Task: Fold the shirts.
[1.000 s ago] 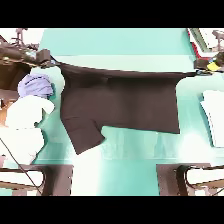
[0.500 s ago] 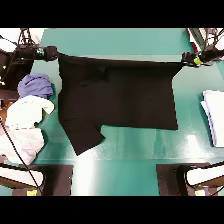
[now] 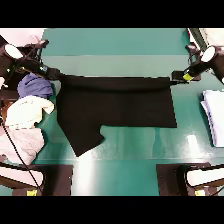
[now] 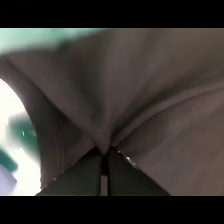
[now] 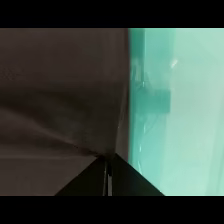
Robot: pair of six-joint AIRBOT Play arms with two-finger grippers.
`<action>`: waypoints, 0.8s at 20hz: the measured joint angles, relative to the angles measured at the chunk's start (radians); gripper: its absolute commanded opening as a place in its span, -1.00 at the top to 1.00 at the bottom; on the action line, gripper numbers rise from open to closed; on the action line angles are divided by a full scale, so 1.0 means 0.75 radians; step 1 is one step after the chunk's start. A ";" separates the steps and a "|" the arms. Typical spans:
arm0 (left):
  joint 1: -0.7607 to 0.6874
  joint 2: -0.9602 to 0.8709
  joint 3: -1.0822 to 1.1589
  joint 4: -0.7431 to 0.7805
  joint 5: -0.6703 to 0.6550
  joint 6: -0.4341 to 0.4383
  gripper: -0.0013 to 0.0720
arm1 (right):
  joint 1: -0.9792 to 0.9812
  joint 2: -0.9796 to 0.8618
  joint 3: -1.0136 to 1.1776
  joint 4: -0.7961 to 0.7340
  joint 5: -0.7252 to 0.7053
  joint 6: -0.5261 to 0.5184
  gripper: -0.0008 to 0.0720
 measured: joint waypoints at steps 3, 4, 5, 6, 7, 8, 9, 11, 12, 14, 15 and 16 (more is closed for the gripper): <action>-0.002 -0.002 -0.091 0.020 0.001 -0.001 0.83 | 0.034 0.012 -0.109 0.005 -0.019 -0.003 0.80; -0.002 -0.002 -0.112 0.024 -0.001 -0.006 0.08 | 0.042 0.013 -0.135 0.008 -0.020 -0.003 0.24; -0.002 -0.002 -0.126 0.031 -0.010 -0.020 -0.47 | 0.048 0.015 -0.156 0.010 -0.020 -0.004 0.03; -0.002 -0.002 -0.133 0.041 -0.027 -0.041 -0.40 | 0.052 0.017 -0.168 0.010 -0.017 -0.004 0.03; -0.001 -0.001 -0.133 0.057 -0.051 -0.062 -0.40 | 0.053 0.020 -0.174 0.013 -0.001 -0.004 0.03; 0.001 0.001 -0.127 0.080 -0.088 -0.084 -0.38 | 0.050 0.029 -0.179 0.013 0.024 -0.005 0.03; 0.007 0.006 -0.121 0.114 -0.136 -0.109 -0.38 | 0.040 0.047 -0.189 0.015 0.050 -0.006 0.03; 0.028 0.039 -0.123 0.181 -0.225 -0.159 -0.39 | 0.001 0.112 -0.232 0.011 0.087 -0.008 -0.08; 0.044 0.070 -0.140 0.201 -0.254 -0.177 -0.38 | -0.030 0.158 -0.267 0.009 0.101 -0.008 -0.29; 0.079 0.162 -0.215 0.212 -0.291 -0.207 -0.38 | -0.090 0.253 -0.345 0.023 0.122 -0.011 -0.28; 0.094 0.223 -0.278 0.207 -0.301 -0.217 -0.38 | -0.125 0.306 -0.391 0.050 0.127 -0.021 -0.28; 0.101 0.285 -0.351 0.185 -0.307 -0.224 -0.38 | -0.156 0.350 -0.433 0.085 0.131 -0.039 -0.28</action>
